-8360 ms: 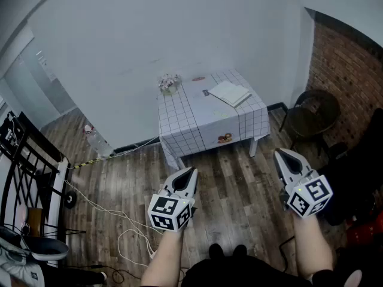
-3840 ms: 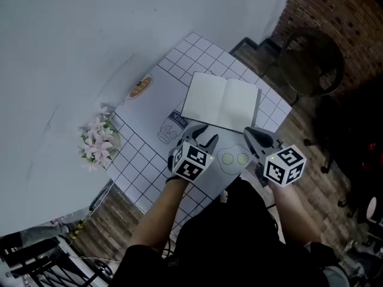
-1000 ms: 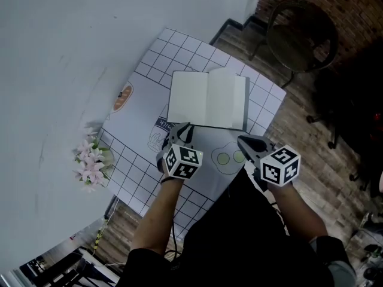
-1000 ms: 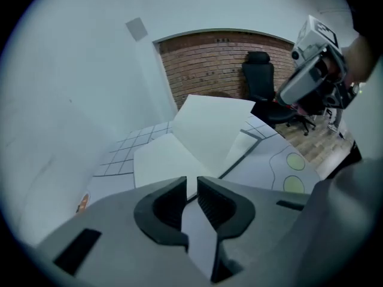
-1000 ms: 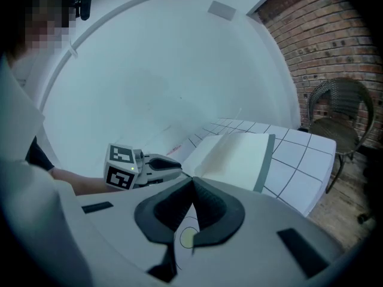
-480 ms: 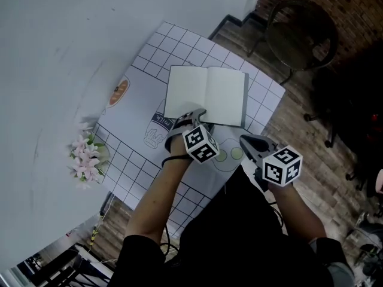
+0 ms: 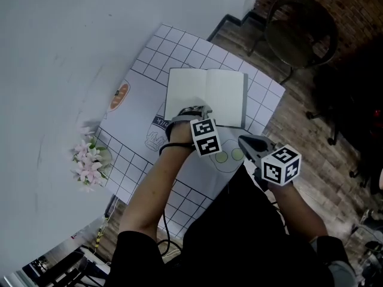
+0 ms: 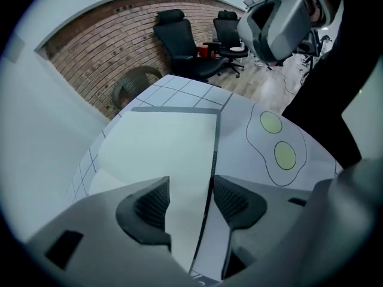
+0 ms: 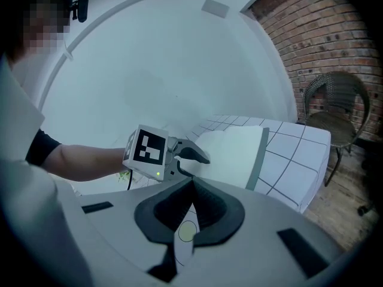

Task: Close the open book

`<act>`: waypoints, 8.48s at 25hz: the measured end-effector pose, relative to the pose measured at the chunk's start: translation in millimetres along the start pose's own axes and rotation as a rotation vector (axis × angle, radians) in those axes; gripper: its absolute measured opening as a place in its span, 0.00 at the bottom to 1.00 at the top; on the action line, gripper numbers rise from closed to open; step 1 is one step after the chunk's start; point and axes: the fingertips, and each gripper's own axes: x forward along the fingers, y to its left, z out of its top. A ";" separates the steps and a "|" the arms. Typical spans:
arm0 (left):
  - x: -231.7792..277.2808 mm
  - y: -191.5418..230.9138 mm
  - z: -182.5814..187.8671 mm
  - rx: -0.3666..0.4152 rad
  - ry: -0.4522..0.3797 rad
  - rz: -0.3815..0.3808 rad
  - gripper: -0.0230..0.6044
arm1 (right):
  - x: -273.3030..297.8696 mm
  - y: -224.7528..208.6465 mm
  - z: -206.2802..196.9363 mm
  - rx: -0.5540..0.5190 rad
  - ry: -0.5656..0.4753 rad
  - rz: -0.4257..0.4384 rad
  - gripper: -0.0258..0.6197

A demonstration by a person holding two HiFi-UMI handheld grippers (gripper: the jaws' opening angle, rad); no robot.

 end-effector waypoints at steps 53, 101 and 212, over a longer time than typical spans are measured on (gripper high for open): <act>-33.3 41.1 -15.5 -0.145 -0.145 0.262 0.29 | -0.4 -0.9 -7.9 0.016 0.023 0.009 0.04; -58.2 81.1 -105.1 -0.486 -0.137 0.443 0.27 | 12.4 21.4 -24.2 -0.005 0.077 0.029 0.04; 2.3 47.8 -15.4 -0.012 0.014 0.199 0.43 | -10.9 -28.8 -38.7 0.083 0.092 -0.003 0.04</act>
